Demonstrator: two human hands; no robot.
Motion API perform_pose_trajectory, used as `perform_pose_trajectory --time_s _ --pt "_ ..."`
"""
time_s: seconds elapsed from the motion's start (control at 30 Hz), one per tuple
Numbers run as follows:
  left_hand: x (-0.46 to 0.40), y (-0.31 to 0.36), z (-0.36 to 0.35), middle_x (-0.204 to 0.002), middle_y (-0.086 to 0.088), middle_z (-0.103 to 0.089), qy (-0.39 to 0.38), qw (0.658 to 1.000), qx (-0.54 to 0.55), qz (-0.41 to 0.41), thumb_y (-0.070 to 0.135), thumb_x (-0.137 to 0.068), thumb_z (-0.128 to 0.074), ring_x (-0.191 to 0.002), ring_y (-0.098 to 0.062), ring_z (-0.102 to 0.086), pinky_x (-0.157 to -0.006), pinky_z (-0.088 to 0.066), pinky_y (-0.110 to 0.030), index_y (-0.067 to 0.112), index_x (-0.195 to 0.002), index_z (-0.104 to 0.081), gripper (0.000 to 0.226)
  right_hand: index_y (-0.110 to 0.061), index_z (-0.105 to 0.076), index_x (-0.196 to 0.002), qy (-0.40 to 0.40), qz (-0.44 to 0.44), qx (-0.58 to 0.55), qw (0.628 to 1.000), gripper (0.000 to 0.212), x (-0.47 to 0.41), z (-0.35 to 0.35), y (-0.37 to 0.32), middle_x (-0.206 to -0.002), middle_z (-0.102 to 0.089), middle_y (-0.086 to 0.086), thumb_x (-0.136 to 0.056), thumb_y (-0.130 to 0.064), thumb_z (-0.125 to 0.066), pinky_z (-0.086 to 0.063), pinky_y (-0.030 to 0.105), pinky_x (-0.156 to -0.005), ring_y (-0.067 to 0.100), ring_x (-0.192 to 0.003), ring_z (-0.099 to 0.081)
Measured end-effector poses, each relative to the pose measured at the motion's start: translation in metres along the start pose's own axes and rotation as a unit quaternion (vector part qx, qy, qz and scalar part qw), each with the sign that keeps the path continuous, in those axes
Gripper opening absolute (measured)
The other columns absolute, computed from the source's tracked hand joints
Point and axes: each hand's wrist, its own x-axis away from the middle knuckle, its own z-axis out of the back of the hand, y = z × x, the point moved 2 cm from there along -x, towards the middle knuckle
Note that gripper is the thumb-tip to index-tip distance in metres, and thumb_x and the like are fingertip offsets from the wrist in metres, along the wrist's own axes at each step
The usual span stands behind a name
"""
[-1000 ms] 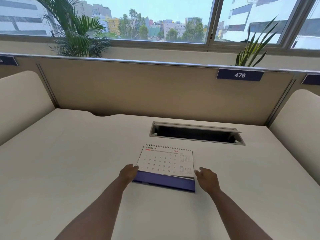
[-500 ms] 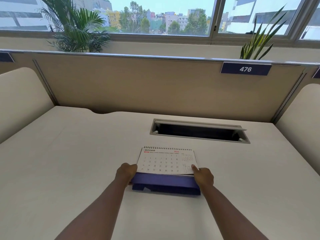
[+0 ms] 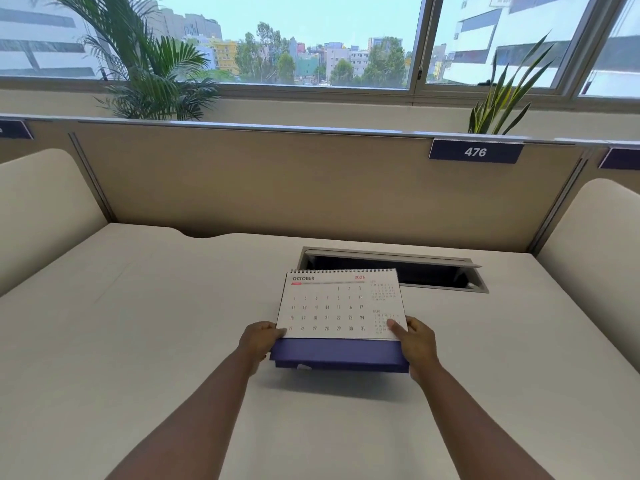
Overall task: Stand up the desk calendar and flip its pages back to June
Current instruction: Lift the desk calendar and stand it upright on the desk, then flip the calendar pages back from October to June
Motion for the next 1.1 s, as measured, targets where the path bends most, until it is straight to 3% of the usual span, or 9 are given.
perform_pose_trajectory --time_s 0.1,0.17,0.3,0.37,0.47,0.73,0.9,1.1 --pt "0.01 0.015 -0.005 -0.081 -0.007 -0.058 -0.015 0.998 0.056 -0.027 0.011 -0.088 -0.058 -0.066 -0.019 -0.049 -0.055 -0.036 -0.023 0.014 -0.068 -0.052 0.021 -0.005 -0.062 -0.105 -0.016 0.024 -0.042 0.999 0.022 0.003 0.012 -0.012 -0.111 -0.064 0.011 -0.085 -0.013 -0.062 -0.052 0.037 -0.08 0.026 -0.091 -0.061" --pt "0.016 0.023 -0.009 -0.075 -0.002 -0.06 -0.021 0.995 0.086 -0.054 0.013 -0.089 -0.057 -0.061 -0.015 -0.051 -0.053 -0.039 -0.022 0.015 -0.072 -0.055 0.017 -0.008 -0.063 -0.103 -0.028 0.046 -0.061 0.997 0.019 0.006 0.022 -0.016 -0.107 -0.065 0.008 -0.085 -0.012 -0.062 -0.052 0.027 -0.071 0.021 -0.084 -0.063" --pt "0.028 0.039 -0.016 -0.081 -0.004 -0.065 -0.042 0.984 0.142 -0.097 0.019 -0.091 -0.054 -0.071 -0.019 -0.06 -0.058 -0.046 -0.028 0.012 -0.083 -0.058 0.012 -0.013 -0.062 -0.103 -0.047 0.073 -0.086 0.993 0.019 0.014 0.039 -0.019 -0.098 -0.068 0.002 -0.084 -0.012 -0.063 -0.053 0.012 -0.056 0.009 -0.081 -0.065" --pt "0.036 0.049 -0.019 -0.086 -0.006 -0.065 -0.051 0.98 0.164 -0.103 0.025 -0.092 -0.052 -0.08 -0.024 -0.06 -0.067 -0.048 -0.033 0.014 -0.085 -0.06 0.015 -0.019 -0.063 -0.096 -0.06 0.082 -0.089 0.991 0.014 0.019 0.046 -0.021 -0.093 -0.069 -0.001 -0.083 -0.012 -0.063 -0.053 0.009 -0.053 0.009 -0.081 -0.066" --pt "0.045 0.057 -0.021 -0.084 -0.007 -0.065 -0.061 0.975 0.181 -0.115 0.036 -0.092 -0.047 -0.082 -0.025 -0.06 -0.076 -0.046 -0.037 0.016 -0.084 -0.063 0.026 -0.019 -0.063 -0.094 -0.078 0.098 -0.085 0.988 0.014 0.025 0.058 -0.022 -0.095 -0.07 0.004 -0.084 -0.009 -0.062 -0.057 0.015 -0.058 0.018 -0.087 -0.067" --pt "0.064 0.06 -0.029 -0.086 -0.008 -0.067 -0.103 0.98 0.131 -0.105 0.066 -0.081 -0.04 -0.08 -0.024 -0.061 -0.065 -0.048 -0.031 0.014 -0.088 -0.065 0.059 -0.016 -0.062 -0.088 -0.074 0.083 -0.088 0.99 0.013 0.039 0.079 -0.006 -0.098 -0.067 0.014 -0.083 -0.004 -0.061 -0.059 0.031 -0.074 0.03 -0.09 -0.063" --pt "0.065 0.06 -0.032 -0.078 -0.009 -0.066 -0.047 0.984 0.128 -0.117 0.049 -0.086 -0.05 -0.074 -0.027 -0.061 -0.062 -0.047 -0.031 0.008 -0.089 -0.062 0.042 -0.012 -0.063 -0.089 -0.051 0.065 -0.015 0.996 0.01 0.044 0.081 0.003 -0.094 -0.067 0.012 -0.083 -0.004 -0.063 -0.051 0.021 -0.064 0.021 -0.079 -0.062" --pt "0.064 0.057 -0.038 -0.073 -0.006 -0.065 -0.031 0.984 0.129 -0.116 0.037 -0.089 -0.052 -0.065 -0.02 -0.059 -0.055 -0.045 -0.028 0.012 -0.076 -0.059 0.029 -0.006 -0.066 -0.107 0.022 0.068 0.105 0.992 0.026 0.044 0.083 0.012 -0.102 -0.068 0.014 -0.083 -0.016 -0.066 -0.049 0.04 -0.076 0.027 -0.085 -0.057"
